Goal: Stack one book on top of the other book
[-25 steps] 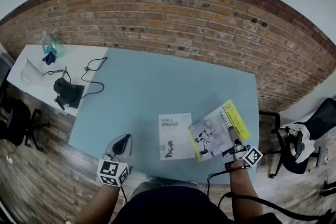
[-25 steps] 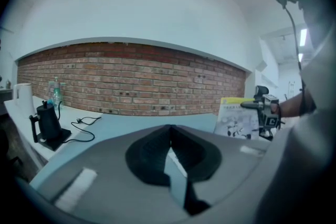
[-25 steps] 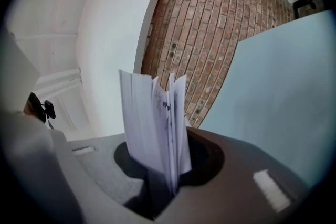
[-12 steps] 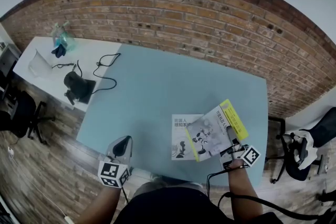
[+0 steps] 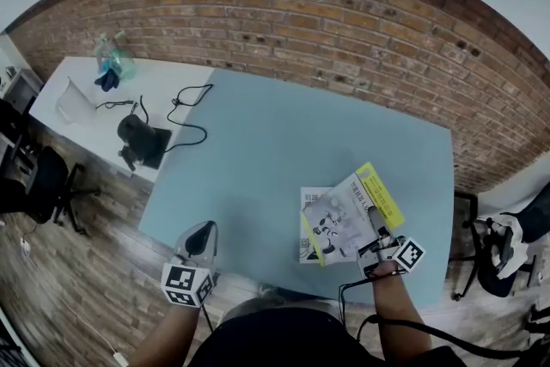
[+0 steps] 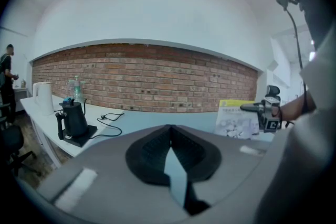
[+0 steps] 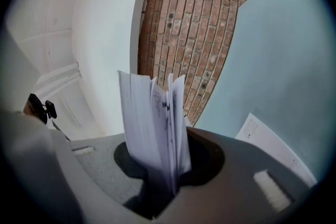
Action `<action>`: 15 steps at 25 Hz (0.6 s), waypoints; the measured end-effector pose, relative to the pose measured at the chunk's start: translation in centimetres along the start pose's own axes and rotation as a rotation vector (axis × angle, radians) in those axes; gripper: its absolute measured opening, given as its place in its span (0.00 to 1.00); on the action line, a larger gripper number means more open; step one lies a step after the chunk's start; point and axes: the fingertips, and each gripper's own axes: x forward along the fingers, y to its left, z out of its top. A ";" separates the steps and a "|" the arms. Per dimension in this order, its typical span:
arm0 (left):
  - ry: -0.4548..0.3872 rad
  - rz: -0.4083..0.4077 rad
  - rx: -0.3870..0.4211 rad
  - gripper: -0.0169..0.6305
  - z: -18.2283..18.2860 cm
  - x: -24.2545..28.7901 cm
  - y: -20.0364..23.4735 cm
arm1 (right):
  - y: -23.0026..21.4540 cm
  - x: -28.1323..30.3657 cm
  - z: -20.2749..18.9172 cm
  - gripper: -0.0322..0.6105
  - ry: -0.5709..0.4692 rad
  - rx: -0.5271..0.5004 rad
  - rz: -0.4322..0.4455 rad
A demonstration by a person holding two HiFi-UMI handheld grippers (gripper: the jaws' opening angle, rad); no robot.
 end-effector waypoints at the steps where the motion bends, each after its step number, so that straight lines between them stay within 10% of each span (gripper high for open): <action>1: 0.004 0.002 0.000 0.03 -0.2 -0.2 0.4 | 0.0 0.2 -0.5 0.20 0.001 0.005 0.003; 15: 0.028 0.052 0.001 0.03 -0.8 -1.9 4.3 | -0.4 2.6 -4.9 0.20 0.044 0.053 0.033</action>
